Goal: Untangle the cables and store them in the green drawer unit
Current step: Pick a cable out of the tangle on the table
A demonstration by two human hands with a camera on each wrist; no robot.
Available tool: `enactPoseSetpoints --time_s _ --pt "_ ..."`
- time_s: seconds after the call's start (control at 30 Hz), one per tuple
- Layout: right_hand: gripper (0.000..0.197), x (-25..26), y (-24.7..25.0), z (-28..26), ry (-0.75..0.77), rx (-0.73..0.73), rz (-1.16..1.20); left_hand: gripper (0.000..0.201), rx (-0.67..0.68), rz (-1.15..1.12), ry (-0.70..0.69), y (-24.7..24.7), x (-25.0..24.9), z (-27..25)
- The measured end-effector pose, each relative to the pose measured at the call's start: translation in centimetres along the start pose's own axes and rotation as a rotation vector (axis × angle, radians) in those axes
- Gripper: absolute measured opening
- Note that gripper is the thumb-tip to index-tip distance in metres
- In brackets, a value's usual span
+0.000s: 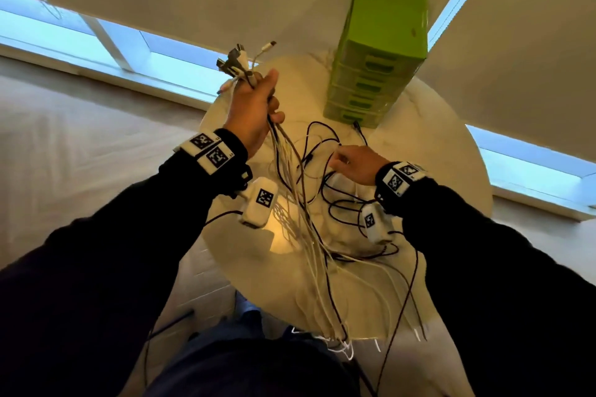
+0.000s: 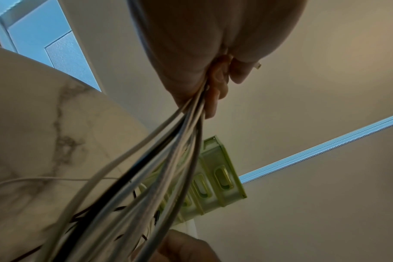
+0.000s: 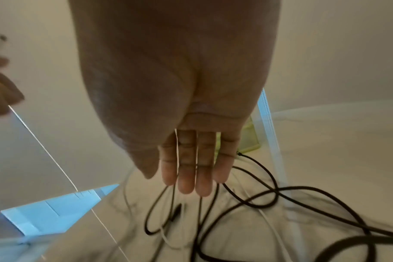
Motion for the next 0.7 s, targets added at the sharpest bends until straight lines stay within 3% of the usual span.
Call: enactPoseSetpoints --time_s 0.07,0.23,0.33,0.4,0.47,0.57,0.63,0.7 --pt "0.026 -1.5 -2.0 1.6 -0.081 0.047 -0.079 0.033 0.009 0.009 0.020 -0.1 0.5 0.4" --pt "0.042 -6.1 -4.7 2.9 -0.302 0.122 -0.174 0.034 0.009 0.032 0.054 0.0 1.5 1.6" --pt "0.033 -5.8 -2.3 2.8 -0.320 -0.110 -0.226 0.035 0.010 0.040 0.079 0.1 2.2 2.3" --pt "0.021 -3.1 -0.8 2.8 -0.211 -0.296 -0.116 0.036 0.010 0.056 0.090 0.3 2.6 2.6" --pt "0.018 -0.7 -1.8 4.0 -0.114 -0.212 -0.047 0.037 0.005 0.057 0.101 0.5 2.9 2.9" --pt "0.020 0.6 -4.7 5.3 -0.113 0.042 -0.136 0.037 0.008 0.058 0.113 0.6 3.0 3.1" --pt "0.028 0.5 -5.6 5.7 -0.115 0.069 -0.201 0.038 0.014 0.055 0.122 0.6 3.1 3.2" --pt "0.032 0.6 -5.7 5.7 -0.109 -0.006 -0.211 0.038 0.015 0.057 0.127 0.8 3.1 3.1"
Point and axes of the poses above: each hand's wrist, its own z-axis towards the middle knuckle, its own y-axis out of the back of the hand, x = y × z, the point moved 8 cm from there along z, towards the middle knuckle, and after that the axes turned 1 degree about -y, right-handed, at the moved point
